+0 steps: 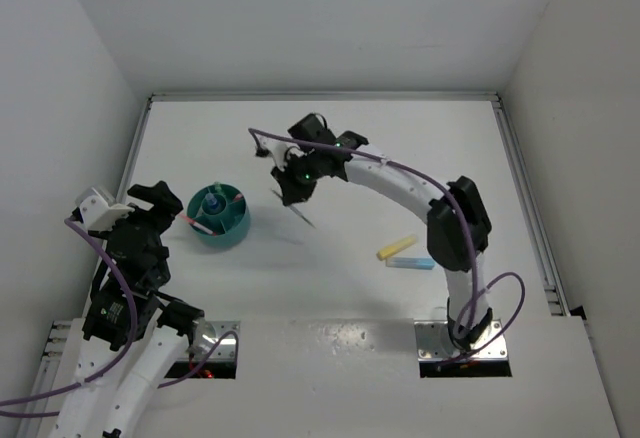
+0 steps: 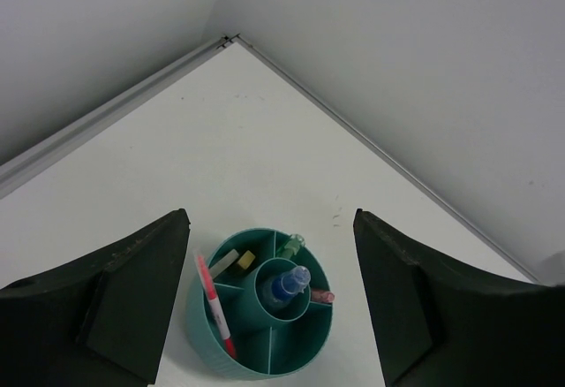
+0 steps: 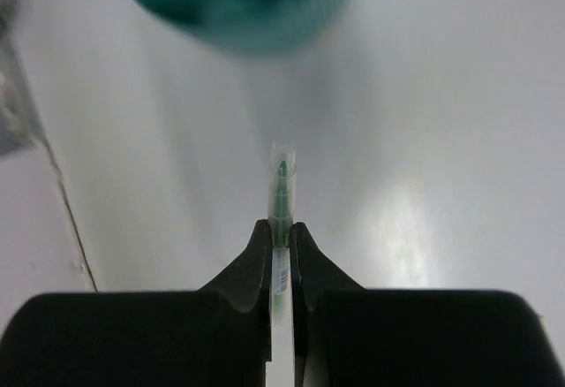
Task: Sort the stationery into containers
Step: Pick up the pen from the center of the board, then place the pen in the storage box.
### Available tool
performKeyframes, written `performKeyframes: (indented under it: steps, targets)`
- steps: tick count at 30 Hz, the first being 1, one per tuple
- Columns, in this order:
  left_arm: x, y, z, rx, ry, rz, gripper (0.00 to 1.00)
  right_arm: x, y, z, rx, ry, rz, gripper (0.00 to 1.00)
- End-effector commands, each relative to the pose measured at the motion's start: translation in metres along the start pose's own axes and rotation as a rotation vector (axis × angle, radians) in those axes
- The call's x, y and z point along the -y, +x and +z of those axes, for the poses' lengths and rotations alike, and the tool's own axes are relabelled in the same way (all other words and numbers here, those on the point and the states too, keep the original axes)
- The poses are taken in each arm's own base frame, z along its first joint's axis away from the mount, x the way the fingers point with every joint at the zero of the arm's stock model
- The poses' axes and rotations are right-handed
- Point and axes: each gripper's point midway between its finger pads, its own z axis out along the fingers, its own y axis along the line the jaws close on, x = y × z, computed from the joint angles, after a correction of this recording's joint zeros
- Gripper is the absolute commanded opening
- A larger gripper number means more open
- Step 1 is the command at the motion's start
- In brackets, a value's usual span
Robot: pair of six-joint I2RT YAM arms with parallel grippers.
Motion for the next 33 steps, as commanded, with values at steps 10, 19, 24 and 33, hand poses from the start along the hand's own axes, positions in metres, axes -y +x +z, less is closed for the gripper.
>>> performKeyframes:
  steps: [10,19,24,33]
  targets:
    - [-0.005,-0.018,-0.001,0.070,-0.026,-0.035,0.81,-0.130,-0.188,-0.047,0.708,-0.552,-0.594,0.00]
    - [-0.004,-0.021,-0.004,0.076,-0.011,-0.048,0.81,-0.140,-0.220,-0.008,0.831,-0.582,-0.594,0.00]
    - [-0.001,-0.020,-0.005,0.067,0.005,-0.048,0.81,-0.141,-0.222,0.012,0.844,-0.549,-0.604,0.00]
    - [-0.001,-0.025,-0.007,0.084,0.016,-0.068,0.81,-0.121,-0.214,0.059,0.780,-0.426,-0.587,0.02]
